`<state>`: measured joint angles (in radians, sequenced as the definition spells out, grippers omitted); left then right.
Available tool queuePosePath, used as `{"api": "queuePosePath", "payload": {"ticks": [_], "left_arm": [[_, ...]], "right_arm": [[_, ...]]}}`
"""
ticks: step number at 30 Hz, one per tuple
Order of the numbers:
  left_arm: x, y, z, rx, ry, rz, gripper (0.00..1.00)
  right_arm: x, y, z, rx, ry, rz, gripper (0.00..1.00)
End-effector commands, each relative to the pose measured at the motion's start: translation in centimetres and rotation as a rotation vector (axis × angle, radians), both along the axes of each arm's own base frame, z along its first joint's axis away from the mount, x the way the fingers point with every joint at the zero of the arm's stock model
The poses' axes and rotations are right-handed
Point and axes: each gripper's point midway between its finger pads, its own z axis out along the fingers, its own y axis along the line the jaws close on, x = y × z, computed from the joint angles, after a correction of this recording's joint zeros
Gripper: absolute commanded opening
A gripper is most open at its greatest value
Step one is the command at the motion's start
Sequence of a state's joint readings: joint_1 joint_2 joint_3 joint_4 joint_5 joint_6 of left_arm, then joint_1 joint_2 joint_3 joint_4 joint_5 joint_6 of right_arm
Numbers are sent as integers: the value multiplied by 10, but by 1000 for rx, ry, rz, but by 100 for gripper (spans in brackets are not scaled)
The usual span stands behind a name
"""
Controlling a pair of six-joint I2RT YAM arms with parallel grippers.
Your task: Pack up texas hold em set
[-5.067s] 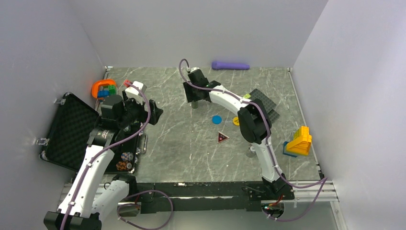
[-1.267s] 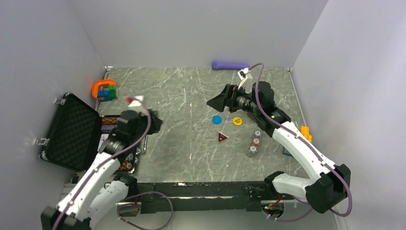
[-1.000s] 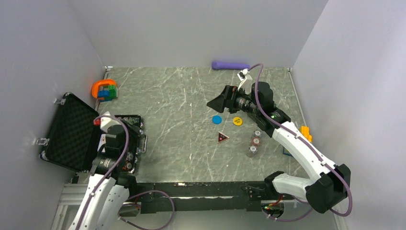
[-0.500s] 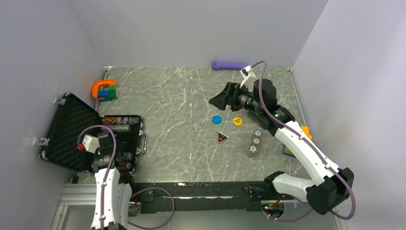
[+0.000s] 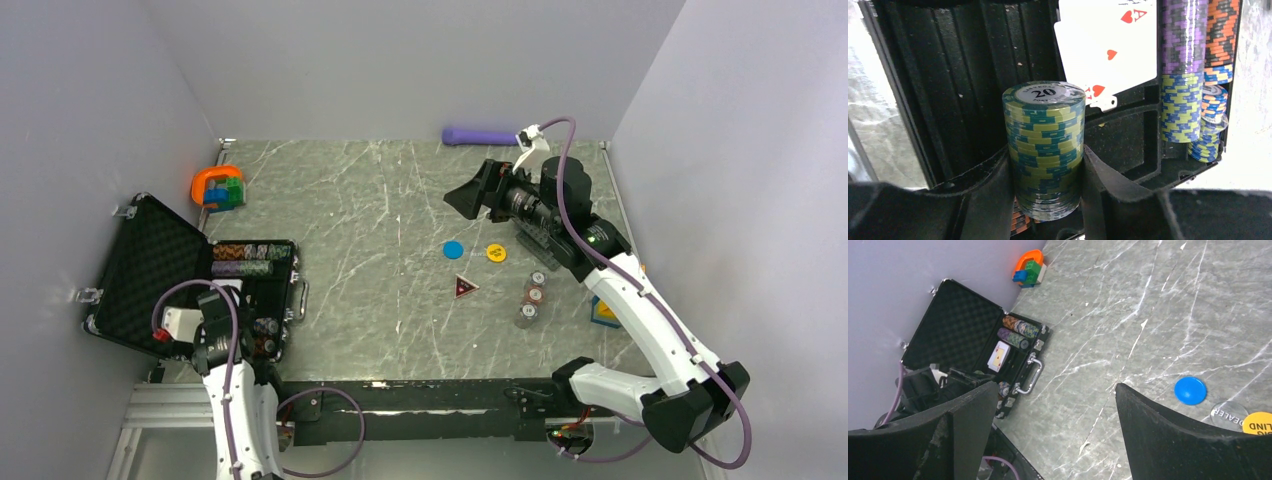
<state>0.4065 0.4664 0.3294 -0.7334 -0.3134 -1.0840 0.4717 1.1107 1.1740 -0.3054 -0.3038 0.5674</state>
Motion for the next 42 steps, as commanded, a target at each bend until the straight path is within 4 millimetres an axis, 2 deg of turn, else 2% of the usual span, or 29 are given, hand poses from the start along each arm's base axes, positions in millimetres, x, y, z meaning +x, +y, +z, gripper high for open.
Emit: {"api": "queuePosePath", "payload": {"ticks": [1, 3, 7, 13, 18, 23, 30, 34, 36, 37, 40, 41, 42], "left_arm": [[-14, 13, 6, 37, 11, 119, 0], [-24, 14, 4, 28, 36, 166, 0], [-43, 26, 15, 93, 85, 242, 0], [-49, 31, 11, 119, 104, 274, 0], [-47, 34, 12, 134, 94, 275, 0], [-45, 42, 24, 170, 71, 303, 0], [-37, 37, 8, 126, 58, 276, 0], [-32, 37, 7, 128, 49, 256, 0], [-30, 37, 7, 130, 47, 248, 13], [-29, 37, 7, 130, 45, 247, 23], [-29, 38, 8, 137, 44, 241, 63], [-28, 38, 9, 140, 45, 237, 73], [-28, 39, 9, 143, 46, 236, 79]], "right_arm": [[1, -7, 16, -1, -46, -31, 91], [0, -5, 14, 4, -41, -22, 91], [1, -5, 13, -7, -41, -18, 91], [3, -2, 12, -2, -33, -6, 91], [2, -3, 9, -4, -28, -13, 91], [0, -4, 9, -5, -26, -10, 91], [-1, -6, 6, -8, -22, -19, 91], [-2, -7, 4, -11, -18, -22, 91], [-3, -7, 3, -12, -17, -22, 91], [-3, -7, 3, -11, -17, -21, 91], [-2, -6, 3, -10, -16, -18, 91], [-3, -6, 3, -9, -16, -17, 91], [-2, -6, 4, -9, -15, -17, 91]]}}
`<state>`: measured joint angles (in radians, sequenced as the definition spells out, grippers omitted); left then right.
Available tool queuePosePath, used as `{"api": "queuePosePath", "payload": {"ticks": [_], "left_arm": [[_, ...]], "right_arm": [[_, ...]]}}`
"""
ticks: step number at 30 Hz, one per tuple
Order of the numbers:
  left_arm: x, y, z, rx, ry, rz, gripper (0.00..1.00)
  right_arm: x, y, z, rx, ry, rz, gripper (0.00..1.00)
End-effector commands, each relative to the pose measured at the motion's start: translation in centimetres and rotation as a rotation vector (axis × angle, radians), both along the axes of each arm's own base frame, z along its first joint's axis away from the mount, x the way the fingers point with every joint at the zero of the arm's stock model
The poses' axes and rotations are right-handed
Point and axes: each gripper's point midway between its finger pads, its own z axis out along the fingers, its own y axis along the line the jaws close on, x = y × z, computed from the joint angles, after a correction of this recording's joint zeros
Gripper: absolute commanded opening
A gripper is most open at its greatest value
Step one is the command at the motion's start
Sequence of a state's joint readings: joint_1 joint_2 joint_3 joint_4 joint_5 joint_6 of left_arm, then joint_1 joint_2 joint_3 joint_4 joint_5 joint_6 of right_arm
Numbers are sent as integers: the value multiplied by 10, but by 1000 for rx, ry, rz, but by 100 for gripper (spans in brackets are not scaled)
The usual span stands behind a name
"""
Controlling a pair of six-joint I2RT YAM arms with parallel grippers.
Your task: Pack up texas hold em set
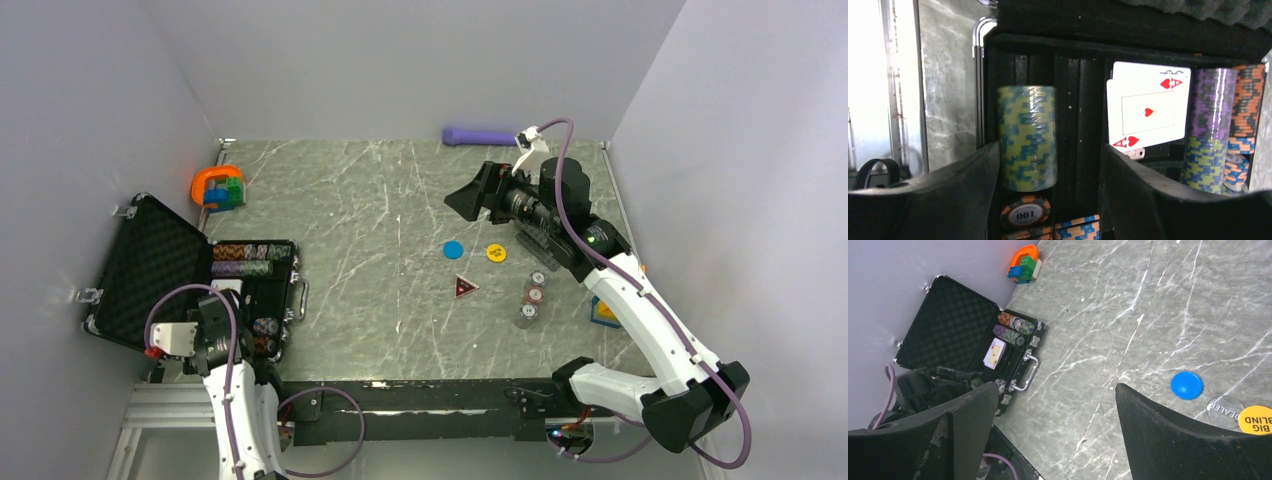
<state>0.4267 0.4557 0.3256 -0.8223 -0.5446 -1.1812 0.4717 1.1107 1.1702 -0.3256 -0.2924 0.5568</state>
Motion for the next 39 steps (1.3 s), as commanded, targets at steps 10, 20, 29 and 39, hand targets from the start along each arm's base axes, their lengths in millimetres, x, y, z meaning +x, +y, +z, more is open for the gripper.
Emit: {"api": "queuePosePath", "payload": {"ticks": [10, 20, 29, 39], "left_arm": [[7, 14, 30, 102, -4, -35, 94], [14, 20, 59, 190, 24, -124, 99], [33, 31, 54, 180, 37, -161, 99], [37, 47, 41, 118, 35, -120, 99]], "right_arm": [[-1, -3, 11, 14, -27, -7, 91], [0, 0, 9, 20, -21, 0, 91], [-4, -10, 11, -18, -39, -26, 91], [-6, -14, 13, -33, -47, -37, 91]]}}
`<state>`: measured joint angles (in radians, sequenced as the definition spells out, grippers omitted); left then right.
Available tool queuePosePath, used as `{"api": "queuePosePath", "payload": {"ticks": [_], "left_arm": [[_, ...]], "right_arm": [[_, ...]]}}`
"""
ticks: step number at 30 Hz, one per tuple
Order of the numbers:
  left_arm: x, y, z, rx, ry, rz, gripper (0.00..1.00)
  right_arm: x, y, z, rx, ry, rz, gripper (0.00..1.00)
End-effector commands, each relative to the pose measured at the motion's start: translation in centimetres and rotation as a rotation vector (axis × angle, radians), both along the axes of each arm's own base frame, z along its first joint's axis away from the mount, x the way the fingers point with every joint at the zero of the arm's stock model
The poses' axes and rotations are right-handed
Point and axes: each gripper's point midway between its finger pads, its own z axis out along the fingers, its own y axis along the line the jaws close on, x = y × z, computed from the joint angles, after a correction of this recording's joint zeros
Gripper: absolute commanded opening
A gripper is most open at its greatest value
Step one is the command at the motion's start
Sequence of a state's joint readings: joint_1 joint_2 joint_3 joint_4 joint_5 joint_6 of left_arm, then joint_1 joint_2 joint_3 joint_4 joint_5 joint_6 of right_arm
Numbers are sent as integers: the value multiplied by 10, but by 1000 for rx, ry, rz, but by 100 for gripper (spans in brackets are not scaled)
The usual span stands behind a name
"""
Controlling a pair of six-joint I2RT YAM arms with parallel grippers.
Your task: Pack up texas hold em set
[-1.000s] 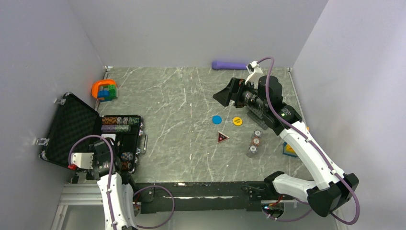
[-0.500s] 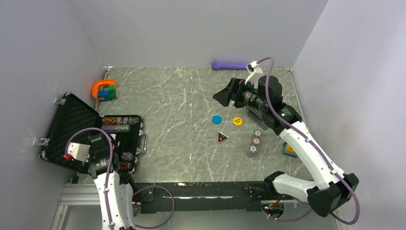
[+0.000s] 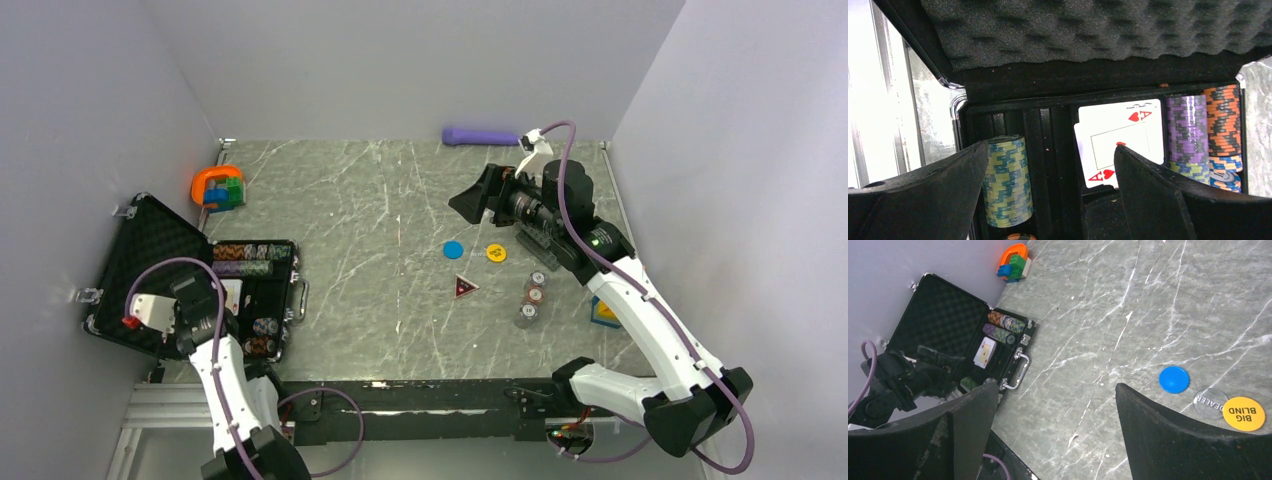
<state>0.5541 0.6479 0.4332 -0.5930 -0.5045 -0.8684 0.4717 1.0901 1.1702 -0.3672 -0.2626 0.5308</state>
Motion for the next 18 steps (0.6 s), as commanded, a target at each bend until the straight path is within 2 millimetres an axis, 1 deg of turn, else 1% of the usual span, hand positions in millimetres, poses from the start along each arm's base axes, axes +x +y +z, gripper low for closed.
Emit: {"api": "queuePosePath", "payload": {"ticks": [1, 5, 9, 11, 16, 18], "left_arm": [[12, 9, 3, -12, -45, -11, 99], [12, 12, -2, -39, -56, 1, 99], [17, 17, 0, -39, -84, -2, 99], [18, 19, -2, -50, -93, 0, 99], [19, 18, -13, -98, -96, 4, 99], [20, 17, -15, -106, -98, -1, 99]], "right_arm": [[-3, -7, 16, 1, -43, -16, 91], [-5, -8, 17, 1, -45, -19, 91], [-7, -10, 16, -2, -44, -22, 91], [-8, -11, 16, -4, -45, -25, 91], [-10, -13, 18, -6, -52, -31, 91], [-10, -14, 19, -8, -55, -34, 91]]}}
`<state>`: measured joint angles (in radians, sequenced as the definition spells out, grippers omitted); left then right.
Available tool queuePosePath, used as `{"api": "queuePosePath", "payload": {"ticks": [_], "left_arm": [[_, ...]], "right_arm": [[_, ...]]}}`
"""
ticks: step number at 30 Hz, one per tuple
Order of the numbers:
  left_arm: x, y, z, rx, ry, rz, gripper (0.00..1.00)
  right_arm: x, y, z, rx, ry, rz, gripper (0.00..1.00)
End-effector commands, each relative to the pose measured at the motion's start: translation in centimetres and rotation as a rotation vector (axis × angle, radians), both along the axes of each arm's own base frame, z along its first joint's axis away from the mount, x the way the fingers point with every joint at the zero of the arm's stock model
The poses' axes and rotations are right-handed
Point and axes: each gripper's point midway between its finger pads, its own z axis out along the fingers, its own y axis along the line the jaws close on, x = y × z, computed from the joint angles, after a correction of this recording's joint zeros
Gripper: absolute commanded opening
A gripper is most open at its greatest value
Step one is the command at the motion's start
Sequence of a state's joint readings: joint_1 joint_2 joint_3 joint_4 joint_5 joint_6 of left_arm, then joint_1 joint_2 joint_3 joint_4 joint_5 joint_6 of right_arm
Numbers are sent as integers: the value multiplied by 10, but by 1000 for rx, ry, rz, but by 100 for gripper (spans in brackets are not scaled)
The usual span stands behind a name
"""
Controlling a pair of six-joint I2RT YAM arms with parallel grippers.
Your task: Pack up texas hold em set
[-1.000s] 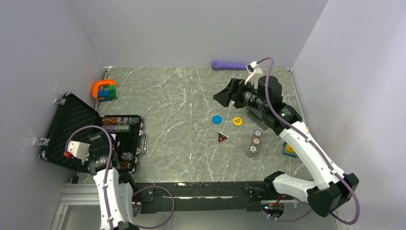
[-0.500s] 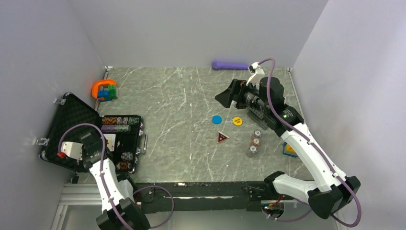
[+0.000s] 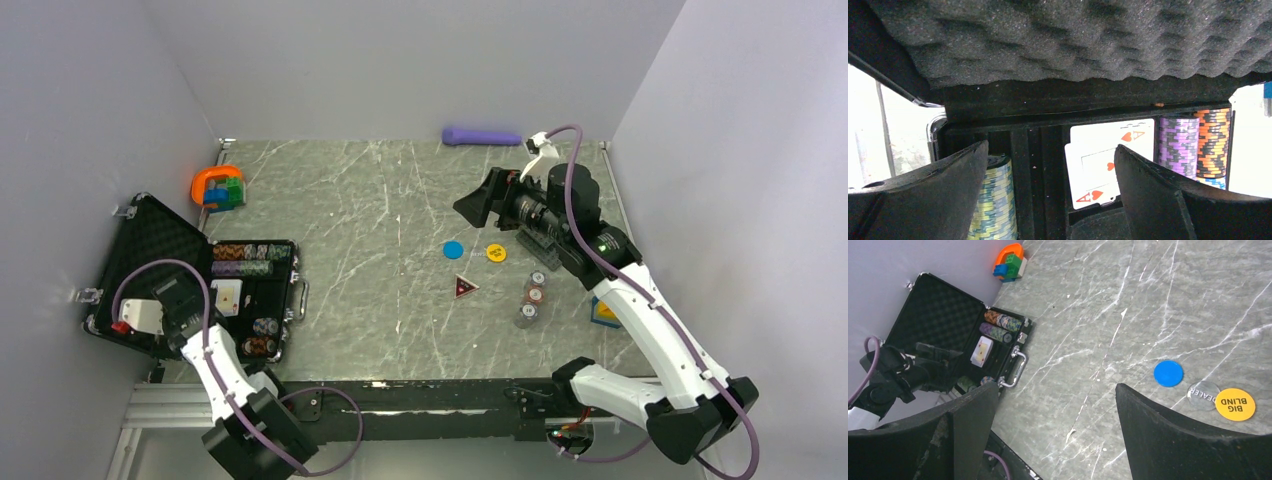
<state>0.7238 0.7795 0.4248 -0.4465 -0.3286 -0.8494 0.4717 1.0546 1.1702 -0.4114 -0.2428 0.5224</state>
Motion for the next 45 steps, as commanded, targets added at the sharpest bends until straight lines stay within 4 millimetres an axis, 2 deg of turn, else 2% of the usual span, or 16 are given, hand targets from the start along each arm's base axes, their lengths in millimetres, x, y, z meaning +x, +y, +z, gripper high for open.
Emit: {"api": "queuePosePath", "payload": {"ticks": [1, 9, 16, 23, 30, 36, 40, 45], "left_arm": [[9, -2, -3, -19, -30, -35, 100], [9, -18, -20, -78, -39, -71, 99], [4, -29, -22, -66, -19, -95, 99], [1, -46, -41, -107, -18, -139, 100], [3, -55, -47, -112, -20, -186, 99], [4, -52, -37, -76, -21, -198, 99], [4, -45, -21, -43, -2, -198, 99], [3, -39, 2, 12, 2, -193, 99]], "right_arm": [[-2, -6, 18, 7, -55, -17, 91], [-3, -7, 15, 11, -51, -22, 91], [-4, -7, 18, 23, -59, -22, 91], [-6, -9, 15, 17, -60, -28, 91], [-7, -12, 10, 19, -66, -38, 91], [-5, -14, 5, -3, -62, -48, 92], [-4, -16, 3, -10, -66, -59, 99], [-2, -18, -1, -28, -76, -69, 100]]}}
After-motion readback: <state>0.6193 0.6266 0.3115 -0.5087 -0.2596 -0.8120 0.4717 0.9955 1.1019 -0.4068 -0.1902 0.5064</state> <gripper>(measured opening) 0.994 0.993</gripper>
